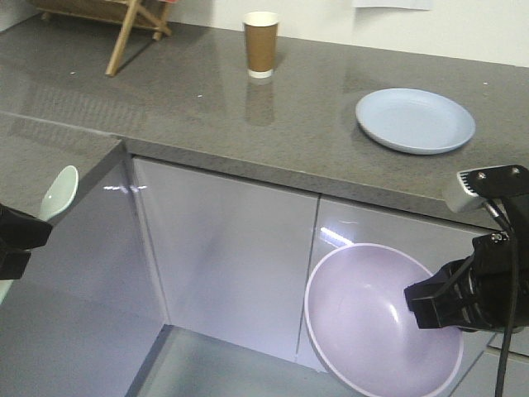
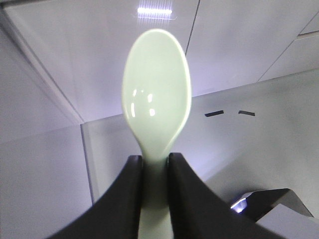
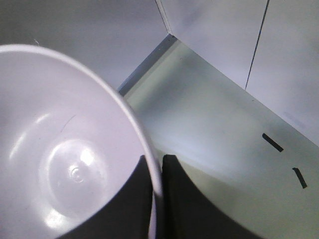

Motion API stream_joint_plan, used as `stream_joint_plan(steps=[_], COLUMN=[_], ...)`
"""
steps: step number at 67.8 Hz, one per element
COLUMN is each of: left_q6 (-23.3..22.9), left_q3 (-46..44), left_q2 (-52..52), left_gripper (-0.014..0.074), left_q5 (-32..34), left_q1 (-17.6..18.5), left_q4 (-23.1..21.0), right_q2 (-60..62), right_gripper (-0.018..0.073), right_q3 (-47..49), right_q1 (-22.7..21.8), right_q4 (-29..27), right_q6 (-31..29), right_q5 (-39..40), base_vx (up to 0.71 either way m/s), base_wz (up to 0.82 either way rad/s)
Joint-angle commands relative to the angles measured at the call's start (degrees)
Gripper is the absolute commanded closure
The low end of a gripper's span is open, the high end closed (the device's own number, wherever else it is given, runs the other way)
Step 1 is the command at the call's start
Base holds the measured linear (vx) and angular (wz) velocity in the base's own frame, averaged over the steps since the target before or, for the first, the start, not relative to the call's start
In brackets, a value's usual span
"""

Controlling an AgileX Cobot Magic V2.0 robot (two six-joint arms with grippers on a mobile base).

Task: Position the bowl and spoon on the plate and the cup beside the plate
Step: 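Turn the base toward the counter with the blue plate, holding both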

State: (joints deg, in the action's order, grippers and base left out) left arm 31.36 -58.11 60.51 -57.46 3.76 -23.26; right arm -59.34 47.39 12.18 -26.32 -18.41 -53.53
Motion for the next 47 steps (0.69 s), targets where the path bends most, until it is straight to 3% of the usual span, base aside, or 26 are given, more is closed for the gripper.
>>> stream_joint_plan(steps=[1,47], left_q6=[0.0,0.0], left_q3=[-1.4,-1.4], left_q2=[-1.1,-1.1], left_gripper=[0.0531,0.0531], left_q5=[2.5,2.5], left_q1=[0.3,0.3], left_q4=[-2.0,-2.0], right_q2=[1.0,1.0], right_gripper=[0.0560,0.0560], right_q3=[1.4,1.4], right_q1=[0.0,0.0], right_q4=[-1.4,-1.5], right_q6=[-0.1,-0.1], right_q5=[2.1,2.0], base_vx=[0.08,0.06], base_wz=[-0.32,-0.17])
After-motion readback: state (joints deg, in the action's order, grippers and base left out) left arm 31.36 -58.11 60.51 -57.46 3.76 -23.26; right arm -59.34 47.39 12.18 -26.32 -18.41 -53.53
